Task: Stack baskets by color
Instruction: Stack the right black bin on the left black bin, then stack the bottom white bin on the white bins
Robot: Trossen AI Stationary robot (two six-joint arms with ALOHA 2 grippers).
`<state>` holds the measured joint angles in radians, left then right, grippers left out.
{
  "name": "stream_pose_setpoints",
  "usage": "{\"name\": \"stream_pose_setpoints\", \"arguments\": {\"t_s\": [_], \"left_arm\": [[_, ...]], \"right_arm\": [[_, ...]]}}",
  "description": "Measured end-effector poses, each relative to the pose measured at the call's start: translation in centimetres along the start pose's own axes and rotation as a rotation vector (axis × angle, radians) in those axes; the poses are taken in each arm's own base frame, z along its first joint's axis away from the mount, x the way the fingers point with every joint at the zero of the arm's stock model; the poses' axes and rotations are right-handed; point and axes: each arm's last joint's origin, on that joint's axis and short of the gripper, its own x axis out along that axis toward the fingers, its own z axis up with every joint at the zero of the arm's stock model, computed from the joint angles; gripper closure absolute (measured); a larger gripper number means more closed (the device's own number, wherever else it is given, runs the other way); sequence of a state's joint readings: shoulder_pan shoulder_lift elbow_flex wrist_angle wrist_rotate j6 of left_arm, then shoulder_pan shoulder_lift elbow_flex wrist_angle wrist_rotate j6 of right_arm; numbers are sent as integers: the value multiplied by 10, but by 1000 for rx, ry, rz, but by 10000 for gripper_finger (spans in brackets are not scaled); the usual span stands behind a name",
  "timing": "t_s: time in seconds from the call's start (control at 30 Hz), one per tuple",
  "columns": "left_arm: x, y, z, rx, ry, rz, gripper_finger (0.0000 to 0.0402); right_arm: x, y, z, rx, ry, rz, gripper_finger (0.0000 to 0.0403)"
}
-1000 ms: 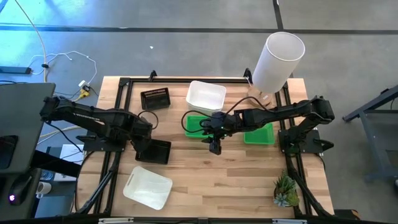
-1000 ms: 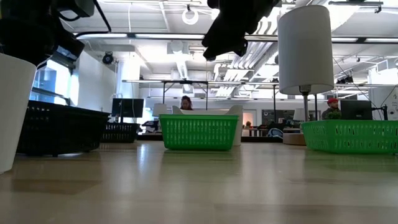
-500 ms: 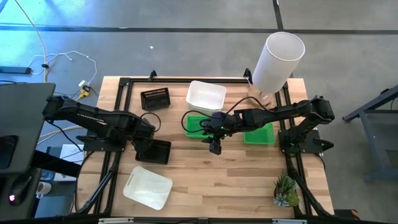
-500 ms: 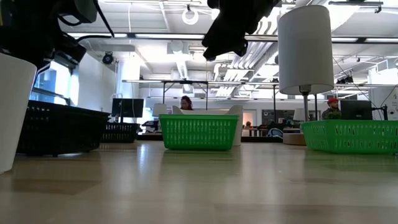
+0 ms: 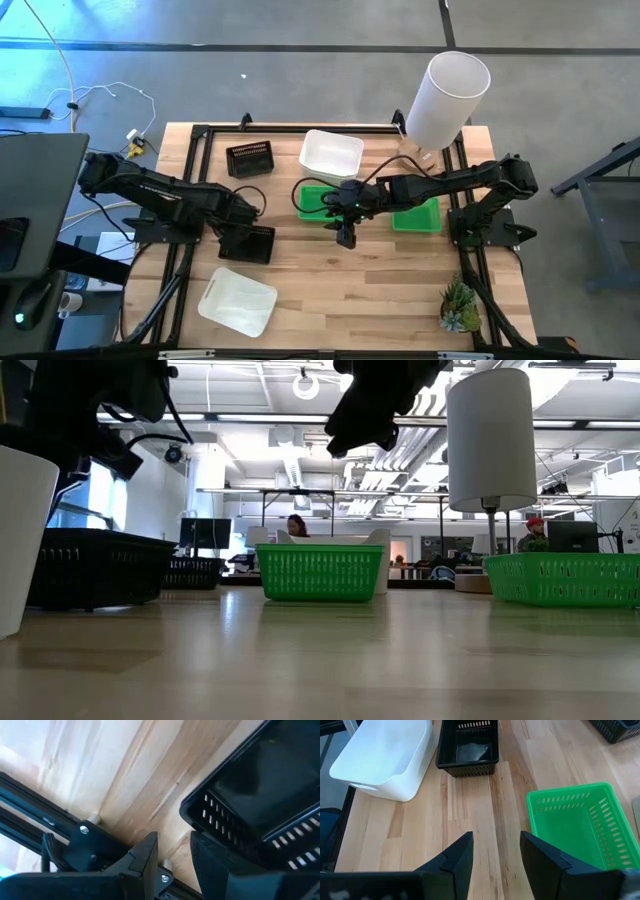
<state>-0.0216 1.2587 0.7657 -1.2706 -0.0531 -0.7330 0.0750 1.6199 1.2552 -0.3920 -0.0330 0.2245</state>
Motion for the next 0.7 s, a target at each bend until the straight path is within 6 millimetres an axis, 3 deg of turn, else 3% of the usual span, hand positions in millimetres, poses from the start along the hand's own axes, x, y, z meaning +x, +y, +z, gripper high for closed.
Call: {"name": "stream_pose_setpoints", "arguments": {"t_s": [0.43, 0.7], "left_arm": [[-45, 8, -6, 57, -203, -122, 300], [-55, -13, -19, 218, -297, -237, 300]], "right_arm": [[0, 10, 3, -4, -47, 32, 253], [0, 8, 4, 4, -69, -12, 253]]}}
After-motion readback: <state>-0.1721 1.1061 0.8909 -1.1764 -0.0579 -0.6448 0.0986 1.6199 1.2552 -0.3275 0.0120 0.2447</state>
